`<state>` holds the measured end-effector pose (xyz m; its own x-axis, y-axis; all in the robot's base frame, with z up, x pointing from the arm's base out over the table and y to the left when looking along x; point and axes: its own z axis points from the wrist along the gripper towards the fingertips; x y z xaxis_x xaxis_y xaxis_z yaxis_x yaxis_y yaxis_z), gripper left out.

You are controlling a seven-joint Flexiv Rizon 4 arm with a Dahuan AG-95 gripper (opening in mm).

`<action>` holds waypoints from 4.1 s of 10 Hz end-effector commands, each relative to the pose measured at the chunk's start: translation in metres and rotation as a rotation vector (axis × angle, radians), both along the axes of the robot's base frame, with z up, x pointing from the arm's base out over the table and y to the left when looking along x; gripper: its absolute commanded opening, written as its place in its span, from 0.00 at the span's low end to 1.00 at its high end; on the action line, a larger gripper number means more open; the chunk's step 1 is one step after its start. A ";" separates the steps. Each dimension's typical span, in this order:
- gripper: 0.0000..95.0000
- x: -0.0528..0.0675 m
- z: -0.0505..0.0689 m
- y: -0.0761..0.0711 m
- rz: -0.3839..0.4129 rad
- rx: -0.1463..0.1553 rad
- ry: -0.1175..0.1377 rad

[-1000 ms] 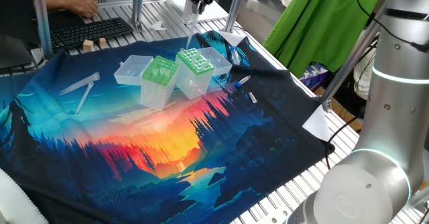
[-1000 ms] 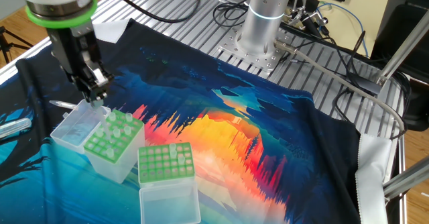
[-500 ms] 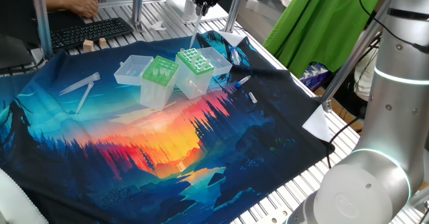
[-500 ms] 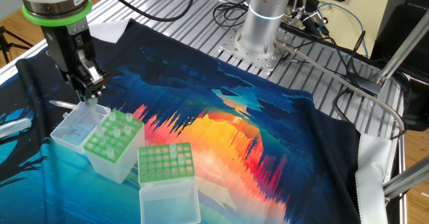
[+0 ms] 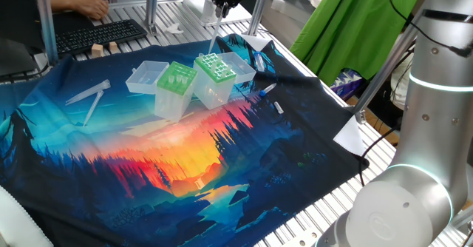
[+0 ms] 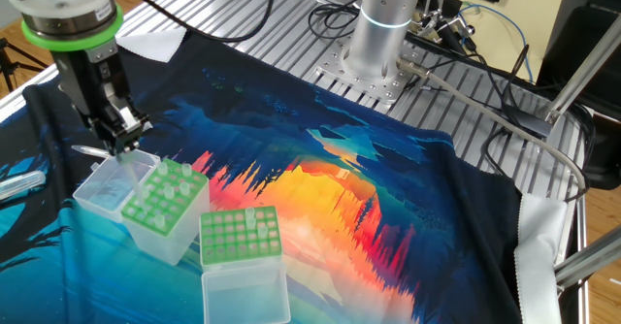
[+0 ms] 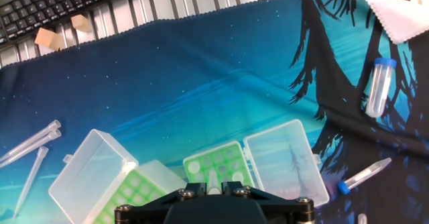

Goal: Transfer all large pipette tips from one holder to another

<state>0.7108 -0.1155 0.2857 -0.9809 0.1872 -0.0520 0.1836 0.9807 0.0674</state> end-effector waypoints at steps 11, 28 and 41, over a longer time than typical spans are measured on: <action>0.00 0.001 -0.010 -0.006 0.001 0.001 0.009; 0.00 0.018 -0.060 0.016 -0.020 -0.007 0.010; 0.20 -0.009 -0.076 0.036 -0.123 0.025 0.070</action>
